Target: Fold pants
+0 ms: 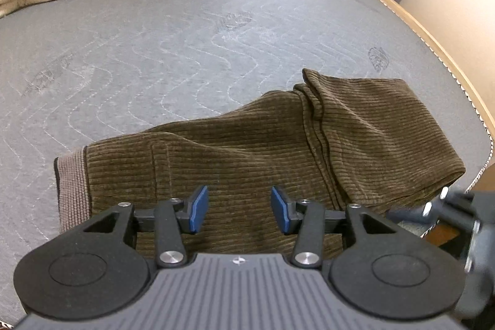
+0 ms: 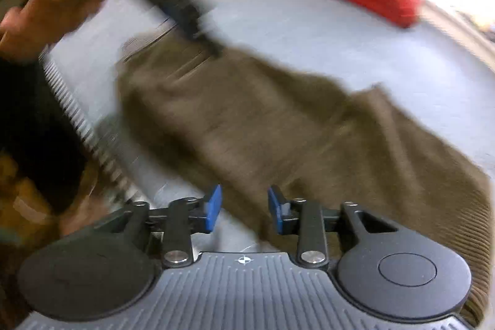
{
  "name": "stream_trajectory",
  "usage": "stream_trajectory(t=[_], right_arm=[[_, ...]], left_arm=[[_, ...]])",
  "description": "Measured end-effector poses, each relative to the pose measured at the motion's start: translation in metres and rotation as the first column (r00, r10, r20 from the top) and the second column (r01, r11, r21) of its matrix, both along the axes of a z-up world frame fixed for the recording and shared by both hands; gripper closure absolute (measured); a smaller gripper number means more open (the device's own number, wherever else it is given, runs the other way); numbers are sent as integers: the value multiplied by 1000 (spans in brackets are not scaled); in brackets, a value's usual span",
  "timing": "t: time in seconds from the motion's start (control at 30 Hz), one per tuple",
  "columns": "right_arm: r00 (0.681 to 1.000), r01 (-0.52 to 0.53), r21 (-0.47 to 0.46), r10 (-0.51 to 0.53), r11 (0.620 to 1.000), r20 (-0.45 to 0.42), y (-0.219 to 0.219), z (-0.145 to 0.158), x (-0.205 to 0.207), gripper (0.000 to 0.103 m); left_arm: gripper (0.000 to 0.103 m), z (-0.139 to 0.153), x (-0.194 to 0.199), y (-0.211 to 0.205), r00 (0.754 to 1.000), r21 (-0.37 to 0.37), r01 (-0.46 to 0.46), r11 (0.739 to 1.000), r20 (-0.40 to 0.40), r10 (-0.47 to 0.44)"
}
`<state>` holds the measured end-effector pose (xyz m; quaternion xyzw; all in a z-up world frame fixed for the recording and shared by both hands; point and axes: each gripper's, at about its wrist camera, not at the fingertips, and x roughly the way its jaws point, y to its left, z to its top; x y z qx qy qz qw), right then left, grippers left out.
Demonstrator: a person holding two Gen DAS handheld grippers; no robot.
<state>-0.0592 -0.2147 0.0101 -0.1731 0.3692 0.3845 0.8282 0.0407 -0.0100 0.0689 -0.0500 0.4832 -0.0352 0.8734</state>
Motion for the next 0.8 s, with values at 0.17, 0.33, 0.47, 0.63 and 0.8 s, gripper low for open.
stream_trajectory(t=[0.17,0.33,0.47,0.63,0.8], right_arm=[[980,198,-40,-198,979,-5,-26,-23,34,60],[989,145,-103,-143,984,35,-3,-39,41,60],[993,121,-68,-121,990,0,-1,-37,43,93],[997,-46,-39,48,998,61,-8,-16,10,94],[998,-51,-105,54,993,21,-11,-32,9,88]], left_arm=[[52,-2,0,7,1000,-2,-22,1000,-8,22],[52,-4,0,9,999,10,-33,999,-16,33],[52,-2,-1,10,999,7,-35,999,-9,35],[52,-1,0,8,999,-2,-34,999,-11,34],[52,-2,5,-1,1000,-2,-17,1000,-17,17]])
